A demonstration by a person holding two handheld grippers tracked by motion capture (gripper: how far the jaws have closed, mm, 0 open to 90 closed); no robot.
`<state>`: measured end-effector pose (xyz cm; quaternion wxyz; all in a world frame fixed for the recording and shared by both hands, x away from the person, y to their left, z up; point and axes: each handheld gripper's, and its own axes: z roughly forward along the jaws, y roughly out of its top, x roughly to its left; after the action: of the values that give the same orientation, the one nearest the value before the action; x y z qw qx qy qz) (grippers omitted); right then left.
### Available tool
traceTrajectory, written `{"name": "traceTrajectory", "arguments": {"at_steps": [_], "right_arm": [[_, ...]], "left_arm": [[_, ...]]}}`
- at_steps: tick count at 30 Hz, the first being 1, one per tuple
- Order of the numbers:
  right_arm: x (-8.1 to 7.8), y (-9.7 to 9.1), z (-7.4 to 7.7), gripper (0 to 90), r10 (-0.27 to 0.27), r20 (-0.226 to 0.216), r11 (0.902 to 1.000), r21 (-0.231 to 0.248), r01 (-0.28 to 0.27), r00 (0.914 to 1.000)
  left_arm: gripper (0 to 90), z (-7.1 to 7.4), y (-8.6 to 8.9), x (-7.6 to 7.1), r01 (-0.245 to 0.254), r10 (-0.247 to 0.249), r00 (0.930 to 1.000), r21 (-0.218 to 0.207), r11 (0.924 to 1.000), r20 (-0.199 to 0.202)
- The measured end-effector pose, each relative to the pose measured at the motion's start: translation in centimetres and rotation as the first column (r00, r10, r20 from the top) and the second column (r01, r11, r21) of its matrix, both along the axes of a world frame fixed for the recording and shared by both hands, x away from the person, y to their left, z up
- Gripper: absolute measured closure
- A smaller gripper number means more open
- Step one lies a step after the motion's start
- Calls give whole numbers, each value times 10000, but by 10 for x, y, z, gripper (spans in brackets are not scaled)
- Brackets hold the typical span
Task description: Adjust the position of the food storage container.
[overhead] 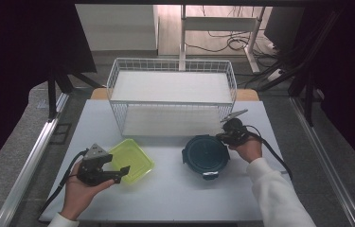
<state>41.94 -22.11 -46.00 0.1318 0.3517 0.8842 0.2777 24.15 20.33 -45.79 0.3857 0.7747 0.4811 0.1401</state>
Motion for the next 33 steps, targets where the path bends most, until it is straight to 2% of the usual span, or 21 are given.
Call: {"name": "traceTrajectory", "arguments": {"at_steps": [6,17,27,28,30,33], "right_arm": [[-7,2,0,890,433,-19,9991,33,-433,9991],[-20,5,-2,891,624,63,9980,108,-624,9980],[-23,9,-3,891,980,14,9947,316,-980,9952],[-24,11,-3,891,1058,21,9940,257,-1059,9944],[-28,18,-1,891,1247,161,9921,-148,-1244,9921],[-33,28,-2,891,1611,15,9869,-93,-1611,9869]], "left_arm": [[213,-1,-1,3,67,-67,10000,-74,10000,-63],[214,-1,-1,4,90,-91,9999,-119,9999,-64],[215,-1,-2,4,85,-86,9999,-149,9999,-86],[215,-1,-2,4,90,-92,9999,-142,9999,-90],[215,-2,-2,5,104,-105,9999,-120,9999,-100],[215,-1,-2,4,101,-102,9999,-110,9999,-84]]}}
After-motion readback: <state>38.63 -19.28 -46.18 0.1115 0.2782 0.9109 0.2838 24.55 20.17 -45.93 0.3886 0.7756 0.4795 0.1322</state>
